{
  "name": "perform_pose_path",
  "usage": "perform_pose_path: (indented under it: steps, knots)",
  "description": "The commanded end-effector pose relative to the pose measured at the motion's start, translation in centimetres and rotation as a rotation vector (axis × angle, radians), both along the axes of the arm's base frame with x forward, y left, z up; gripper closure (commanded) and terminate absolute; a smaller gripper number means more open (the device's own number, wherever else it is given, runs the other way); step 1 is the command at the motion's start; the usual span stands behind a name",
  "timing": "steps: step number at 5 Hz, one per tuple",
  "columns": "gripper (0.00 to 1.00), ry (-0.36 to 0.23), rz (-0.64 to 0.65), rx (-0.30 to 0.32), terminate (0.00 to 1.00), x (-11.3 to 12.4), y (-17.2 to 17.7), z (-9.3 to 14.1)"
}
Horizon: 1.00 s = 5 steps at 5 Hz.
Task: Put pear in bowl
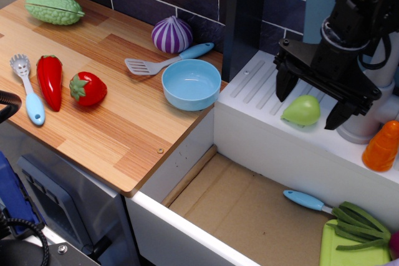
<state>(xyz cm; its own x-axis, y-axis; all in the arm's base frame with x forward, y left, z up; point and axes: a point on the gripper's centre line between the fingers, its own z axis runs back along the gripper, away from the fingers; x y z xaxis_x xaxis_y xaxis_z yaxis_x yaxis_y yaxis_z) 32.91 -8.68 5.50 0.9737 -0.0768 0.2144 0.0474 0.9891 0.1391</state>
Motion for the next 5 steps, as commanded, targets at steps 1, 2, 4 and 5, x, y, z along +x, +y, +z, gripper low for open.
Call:
perform_pose_path:
  steps: [1, 2, 4, 5]
  knots:
    - [0.00, -0.065, -0.026, -0.003, 0.00, 1.7, 0.7, 0.0]
    - [0.00, -0.092, -0.046, -0.032, 0.00, 2.3, 1.1, -0.8]
    - [0.00, -0.137, -0.069, -0.120, 0.00, 2.4, 1.0, -2.1]
    - [0.00, -0.147, -0.093, -0.150, 0.00, 3.1, 1.2, -3.0]
